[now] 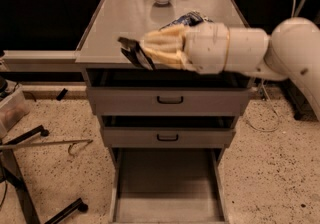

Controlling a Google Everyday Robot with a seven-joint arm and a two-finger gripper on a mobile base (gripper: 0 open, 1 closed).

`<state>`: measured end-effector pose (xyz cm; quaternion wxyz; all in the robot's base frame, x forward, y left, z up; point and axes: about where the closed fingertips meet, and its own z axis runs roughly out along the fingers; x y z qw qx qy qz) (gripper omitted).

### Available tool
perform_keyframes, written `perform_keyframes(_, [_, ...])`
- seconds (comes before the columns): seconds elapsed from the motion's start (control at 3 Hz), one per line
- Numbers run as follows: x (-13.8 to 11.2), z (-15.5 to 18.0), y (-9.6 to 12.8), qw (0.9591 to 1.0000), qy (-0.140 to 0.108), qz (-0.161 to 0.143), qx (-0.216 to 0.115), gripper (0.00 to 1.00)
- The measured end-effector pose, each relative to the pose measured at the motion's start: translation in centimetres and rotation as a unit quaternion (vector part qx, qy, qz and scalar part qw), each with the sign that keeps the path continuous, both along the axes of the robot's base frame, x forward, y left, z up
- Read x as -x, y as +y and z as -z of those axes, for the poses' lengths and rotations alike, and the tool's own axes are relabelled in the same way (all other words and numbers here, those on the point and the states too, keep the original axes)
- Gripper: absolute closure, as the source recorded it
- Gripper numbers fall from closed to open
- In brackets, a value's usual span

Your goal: Pick rxbar chocolate from bottom drawer and place on counter

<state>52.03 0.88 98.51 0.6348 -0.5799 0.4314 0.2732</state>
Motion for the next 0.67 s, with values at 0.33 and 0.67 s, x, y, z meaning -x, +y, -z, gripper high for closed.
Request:
perform_keyframes(0.33, [-4.8, -4.6, 2.0, 0.9991, -0.039, 0.001, -0.013, 1.00])
perform_keyframes(0.67, [-11.3, -7.2, 7.0, 0.9969, -0.062, 0.004, -0.049, 1.00])
